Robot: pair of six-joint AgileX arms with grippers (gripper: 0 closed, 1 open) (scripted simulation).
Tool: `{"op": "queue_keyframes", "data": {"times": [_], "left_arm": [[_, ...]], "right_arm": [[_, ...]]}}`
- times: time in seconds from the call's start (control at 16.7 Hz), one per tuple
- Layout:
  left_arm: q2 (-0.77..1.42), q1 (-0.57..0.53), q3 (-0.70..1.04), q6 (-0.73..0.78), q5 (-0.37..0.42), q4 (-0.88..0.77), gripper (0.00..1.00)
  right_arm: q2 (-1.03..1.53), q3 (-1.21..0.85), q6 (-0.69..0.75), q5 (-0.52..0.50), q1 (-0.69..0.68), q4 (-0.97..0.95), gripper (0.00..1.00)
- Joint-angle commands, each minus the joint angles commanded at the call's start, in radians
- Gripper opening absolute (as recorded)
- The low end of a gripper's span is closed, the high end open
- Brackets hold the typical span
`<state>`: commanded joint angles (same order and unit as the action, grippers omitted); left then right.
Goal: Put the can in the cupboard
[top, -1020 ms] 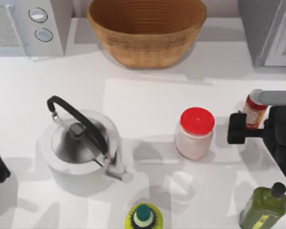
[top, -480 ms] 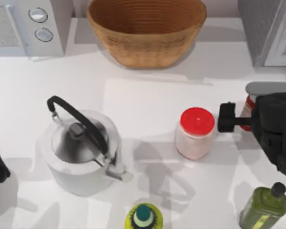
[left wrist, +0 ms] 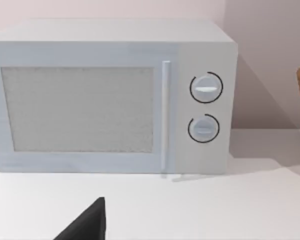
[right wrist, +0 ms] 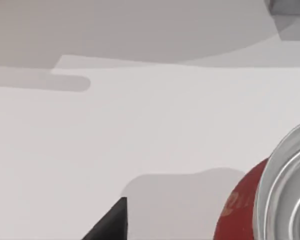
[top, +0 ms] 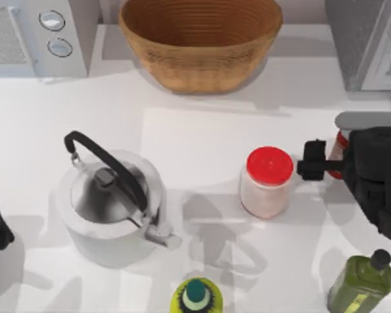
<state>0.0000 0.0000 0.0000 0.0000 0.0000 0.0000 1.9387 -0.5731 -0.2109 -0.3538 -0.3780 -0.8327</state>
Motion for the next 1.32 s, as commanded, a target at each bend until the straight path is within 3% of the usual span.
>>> {"op": "queue_keyframes", "data": {"times": [0.54, 1.32], "left_arm": [[0.000, 0.000, 0.000, 0.000, 0.000, 0.000, 1.00], [0.000, 0.000, 0.000, 0.000, 0.000, 0.000, 1.00]], "right_arm": [[0.000, 0.000, 0.000, 0.000, 0.000, 0.000, 0.02], [-0.069, -0.026, 0.015, 0.014, 0.014, 0.048, 0.00]]}}
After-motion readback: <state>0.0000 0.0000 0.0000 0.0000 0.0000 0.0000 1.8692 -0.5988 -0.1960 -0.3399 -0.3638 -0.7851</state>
